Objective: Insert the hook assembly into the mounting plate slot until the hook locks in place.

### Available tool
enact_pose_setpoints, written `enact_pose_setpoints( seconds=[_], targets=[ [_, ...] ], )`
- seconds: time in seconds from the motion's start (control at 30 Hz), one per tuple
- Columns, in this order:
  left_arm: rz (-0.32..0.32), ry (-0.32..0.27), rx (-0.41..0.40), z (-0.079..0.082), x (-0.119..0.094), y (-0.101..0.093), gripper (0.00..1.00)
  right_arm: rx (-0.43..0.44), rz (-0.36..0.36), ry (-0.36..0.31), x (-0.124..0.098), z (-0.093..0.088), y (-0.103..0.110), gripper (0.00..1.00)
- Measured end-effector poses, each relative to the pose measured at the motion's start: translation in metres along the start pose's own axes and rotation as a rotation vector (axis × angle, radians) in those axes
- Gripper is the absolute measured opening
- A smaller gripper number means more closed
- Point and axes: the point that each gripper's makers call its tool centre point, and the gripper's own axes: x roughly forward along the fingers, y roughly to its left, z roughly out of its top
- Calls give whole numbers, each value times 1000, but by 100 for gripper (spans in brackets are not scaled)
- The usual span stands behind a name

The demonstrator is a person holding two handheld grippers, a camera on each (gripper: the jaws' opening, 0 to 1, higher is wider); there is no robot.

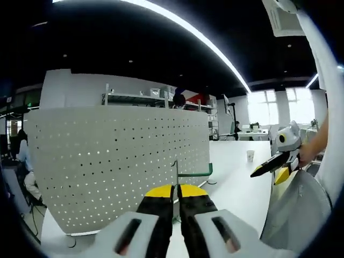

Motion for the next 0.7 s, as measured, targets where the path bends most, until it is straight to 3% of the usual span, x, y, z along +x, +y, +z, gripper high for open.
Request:
enact_pose_setpoints(
  seconds=[0.13, 0.53, 0.7],
  targets=[
    [5, 2, -5, -1, 0, 1, 2, -3, 3, -20, 1, 6, 0, 69],
    [15, 6, -14, -3, 1, 2, 2, -28, 69, -231, -3, 55, 18, 70],
    [13, 9, -17, -5, 3, 0, 2, -29, 70, -228, -1, 55, 17, 69]
  ],
)
